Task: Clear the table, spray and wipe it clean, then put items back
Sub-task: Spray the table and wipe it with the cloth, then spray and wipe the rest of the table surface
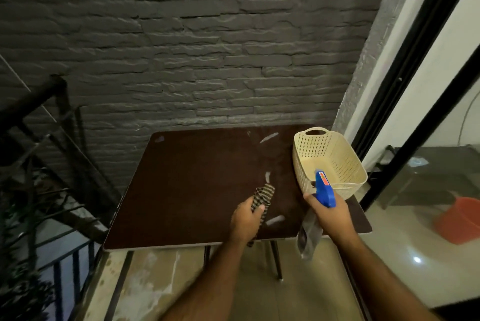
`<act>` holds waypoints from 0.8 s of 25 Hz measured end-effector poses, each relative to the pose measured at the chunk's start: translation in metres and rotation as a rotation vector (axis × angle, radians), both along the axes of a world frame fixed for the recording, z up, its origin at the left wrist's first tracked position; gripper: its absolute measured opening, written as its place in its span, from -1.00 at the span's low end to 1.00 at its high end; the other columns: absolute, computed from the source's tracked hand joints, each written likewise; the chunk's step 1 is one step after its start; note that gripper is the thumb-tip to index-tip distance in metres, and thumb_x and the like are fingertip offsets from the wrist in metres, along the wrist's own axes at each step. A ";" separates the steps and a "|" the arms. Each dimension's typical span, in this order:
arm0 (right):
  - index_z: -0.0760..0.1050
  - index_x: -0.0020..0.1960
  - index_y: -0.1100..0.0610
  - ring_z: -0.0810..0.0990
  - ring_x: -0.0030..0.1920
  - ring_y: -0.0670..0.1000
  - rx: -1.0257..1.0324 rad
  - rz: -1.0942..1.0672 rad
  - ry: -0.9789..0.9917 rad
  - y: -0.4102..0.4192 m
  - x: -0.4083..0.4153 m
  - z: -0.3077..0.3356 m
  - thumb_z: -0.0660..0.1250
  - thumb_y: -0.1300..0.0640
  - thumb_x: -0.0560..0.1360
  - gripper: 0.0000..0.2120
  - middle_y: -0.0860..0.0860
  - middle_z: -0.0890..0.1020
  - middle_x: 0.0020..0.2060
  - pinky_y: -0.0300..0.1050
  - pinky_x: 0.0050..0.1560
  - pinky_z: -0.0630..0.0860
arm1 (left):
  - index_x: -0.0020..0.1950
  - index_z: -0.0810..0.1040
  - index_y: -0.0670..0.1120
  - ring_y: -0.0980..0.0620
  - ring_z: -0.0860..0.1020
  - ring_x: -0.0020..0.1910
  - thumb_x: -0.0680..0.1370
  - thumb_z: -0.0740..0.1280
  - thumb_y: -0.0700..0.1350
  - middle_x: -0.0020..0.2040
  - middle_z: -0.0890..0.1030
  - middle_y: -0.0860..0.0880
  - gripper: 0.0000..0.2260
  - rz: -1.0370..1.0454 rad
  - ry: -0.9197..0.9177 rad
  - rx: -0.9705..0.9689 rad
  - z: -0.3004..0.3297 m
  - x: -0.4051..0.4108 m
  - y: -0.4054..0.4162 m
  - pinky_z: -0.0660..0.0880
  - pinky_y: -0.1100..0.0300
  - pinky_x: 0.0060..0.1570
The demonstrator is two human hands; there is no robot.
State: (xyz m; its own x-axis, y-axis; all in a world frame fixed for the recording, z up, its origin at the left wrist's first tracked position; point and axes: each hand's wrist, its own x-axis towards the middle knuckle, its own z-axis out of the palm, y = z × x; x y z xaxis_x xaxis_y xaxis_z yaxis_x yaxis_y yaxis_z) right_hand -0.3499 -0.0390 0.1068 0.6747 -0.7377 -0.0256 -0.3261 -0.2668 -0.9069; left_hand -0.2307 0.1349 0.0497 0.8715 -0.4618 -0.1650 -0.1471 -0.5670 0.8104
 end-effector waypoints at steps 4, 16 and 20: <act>0.43 0.01 -0.15 0.54 -0.15 -0.23 0.015 0.076 -0.003 -0.035 -0.003 0.002 0.41 -0.14 0.45 -0.78 -0.26 0.55 -0.17 -0.41 -0.23 0.37 | 0.35 0.50 -0.01 -0.11 0.54 0.20 0.59 0.28 0.06 0.22 0.60 -0.09 -0.64 0.052 0.033 0.072 -0.001 0.007 -0.035 0.43 0.16 0.12; 0.44 -0.08 -0.27 0.56 -0.09 -0.32 -0.062 0.376 0.038 -0.122 0.041 -0.034 0.35 -0.34 0.36 -0.76 -0.27 0.62 -0.20 -0.36 -0.20 0.42 | 0.30 0.54 -0.04 -0.14 0.54 0.20 0.58 0.28 0.06 0.21 0.61 -0.12 -0.66 0.332 0.219 0.197 -0.038 0.020 -0.132 0.46 0.12 0.15; 0.37 -0.02 -0.45 0.55 -0.09 -0.33 -0.087 0.393 0.035 -0.127 0.048 -0.043 0.28 -0.45 0.34 -0.75 -0.41 0.57 -0.13 -0.41 -0.27 0.41 | 0.29 0.54 -0.06 -0.16 0.54 0.21 0.59 0.29 0.06 0.22 0.60 -0.14 -0.66 0.372 0.236 0.279 -0.058 0.020 -0.131 0.44 0.13 0.13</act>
